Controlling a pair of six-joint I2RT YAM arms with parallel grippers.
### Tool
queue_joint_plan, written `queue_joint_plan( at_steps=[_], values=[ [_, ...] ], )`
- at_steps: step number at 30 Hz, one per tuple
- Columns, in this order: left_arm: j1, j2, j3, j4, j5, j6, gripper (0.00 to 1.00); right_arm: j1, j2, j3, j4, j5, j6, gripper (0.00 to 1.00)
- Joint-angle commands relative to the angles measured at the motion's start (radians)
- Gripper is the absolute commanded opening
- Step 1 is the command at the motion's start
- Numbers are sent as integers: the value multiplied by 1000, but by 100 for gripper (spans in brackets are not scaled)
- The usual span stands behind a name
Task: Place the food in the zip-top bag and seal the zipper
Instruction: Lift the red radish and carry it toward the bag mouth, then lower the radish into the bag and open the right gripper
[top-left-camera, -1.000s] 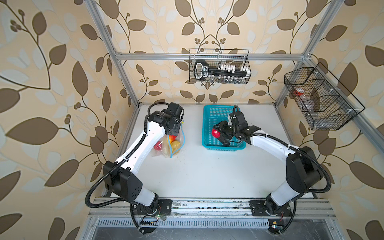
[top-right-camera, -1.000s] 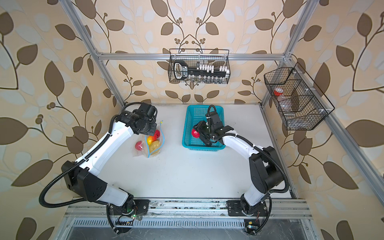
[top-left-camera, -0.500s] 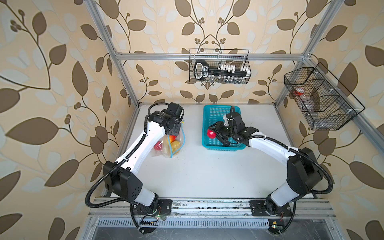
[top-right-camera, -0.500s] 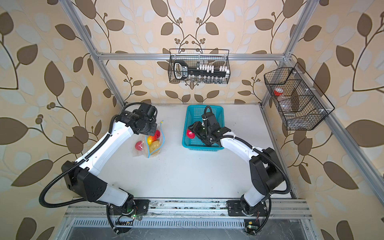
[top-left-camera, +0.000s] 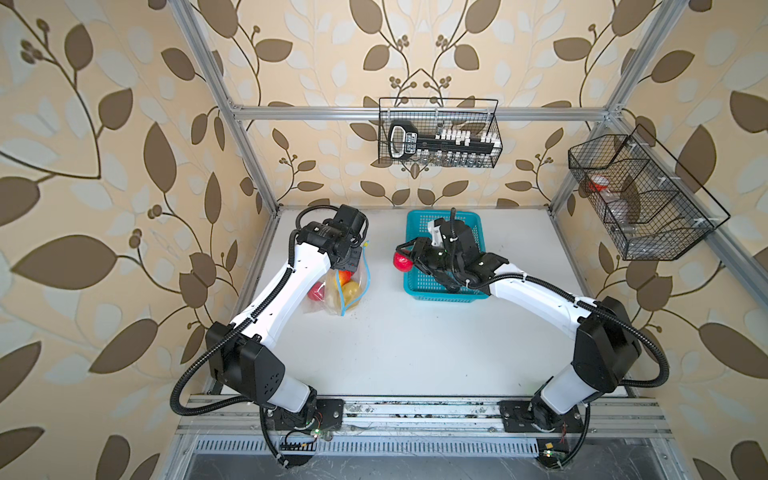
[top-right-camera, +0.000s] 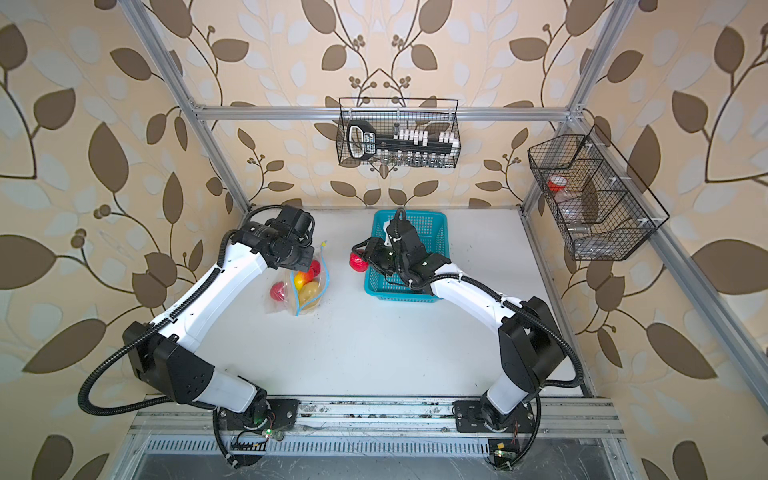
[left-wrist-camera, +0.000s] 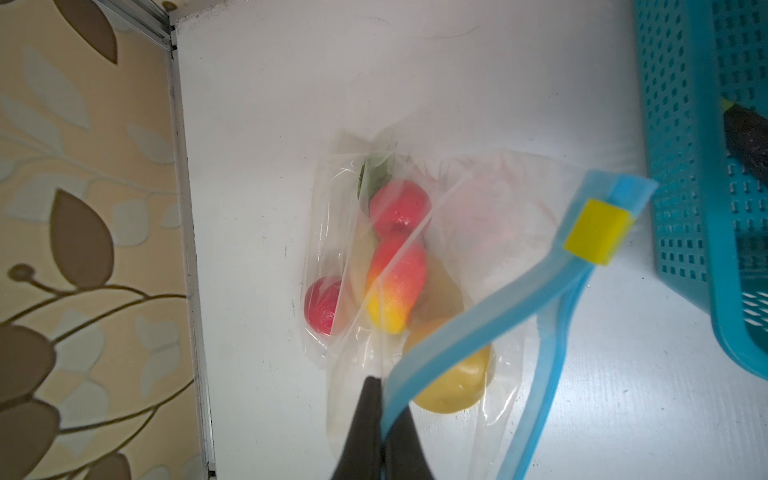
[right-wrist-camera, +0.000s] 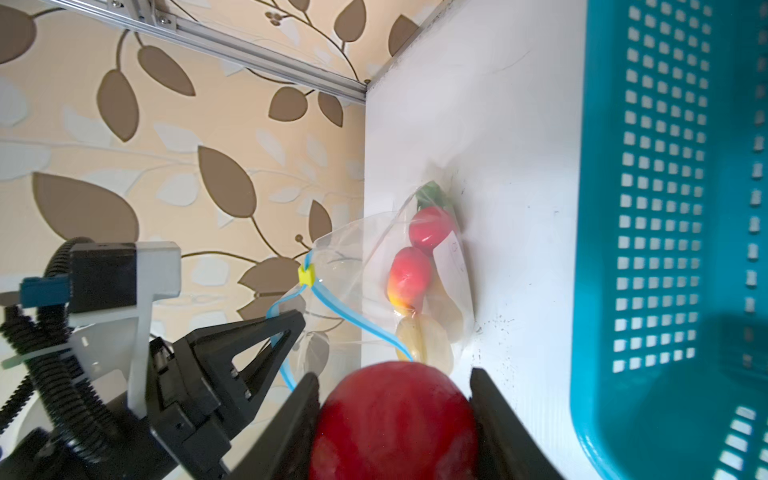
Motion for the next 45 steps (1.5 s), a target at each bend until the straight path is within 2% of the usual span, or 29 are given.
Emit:
queue_joint_plan(
  at_steps=[1,24,45],
  values=[
    [8,-36,7,-2,14,-10,0,18,31,28,74,-29,44,40],
    [10,-47,6,-4,25,-10,0,160,145,144,137,-23,63,40],
    [13,-87,-1,-1,36,-9,0,219,248,190,147,-15,102,39]
  ],
)
